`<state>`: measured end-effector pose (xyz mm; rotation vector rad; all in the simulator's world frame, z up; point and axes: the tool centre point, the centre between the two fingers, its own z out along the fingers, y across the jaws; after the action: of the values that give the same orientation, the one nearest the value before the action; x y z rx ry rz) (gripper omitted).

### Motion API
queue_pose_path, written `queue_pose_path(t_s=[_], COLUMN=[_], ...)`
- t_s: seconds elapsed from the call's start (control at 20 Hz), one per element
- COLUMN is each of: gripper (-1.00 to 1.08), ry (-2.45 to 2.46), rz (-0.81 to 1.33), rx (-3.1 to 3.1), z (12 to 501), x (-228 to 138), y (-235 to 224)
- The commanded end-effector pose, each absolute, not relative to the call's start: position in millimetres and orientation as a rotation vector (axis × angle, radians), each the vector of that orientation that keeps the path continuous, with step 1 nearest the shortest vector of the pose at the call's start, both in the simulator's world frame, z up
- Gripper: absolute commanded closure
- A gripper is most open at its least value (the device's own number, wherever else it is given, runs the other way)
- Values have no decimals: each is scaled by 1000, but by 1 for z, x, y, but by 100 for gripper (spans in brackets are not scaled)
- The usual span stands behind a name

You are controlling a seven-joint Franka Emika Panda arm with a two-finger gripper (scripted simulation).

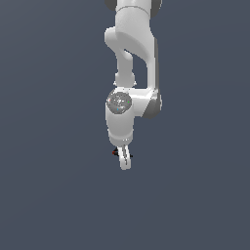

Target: Pick up the object and move it to a goal position.

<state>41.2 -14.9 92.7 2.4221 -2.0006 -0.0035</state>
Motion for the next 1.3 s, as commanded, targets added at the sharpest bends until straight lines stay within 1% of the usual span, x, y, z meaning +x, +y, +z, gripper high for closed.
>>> queue_pose_path(t_s=[0.0, 0.95, 1.25], gripper=[108, 108, 108], ry=[-2002, -2002, -2002], rz=[-3, 2, 2], rx=[2423, 2419, 2420], z=[119, 338, 401], x=[37, -1, -10], y=[-5, 75, 99])
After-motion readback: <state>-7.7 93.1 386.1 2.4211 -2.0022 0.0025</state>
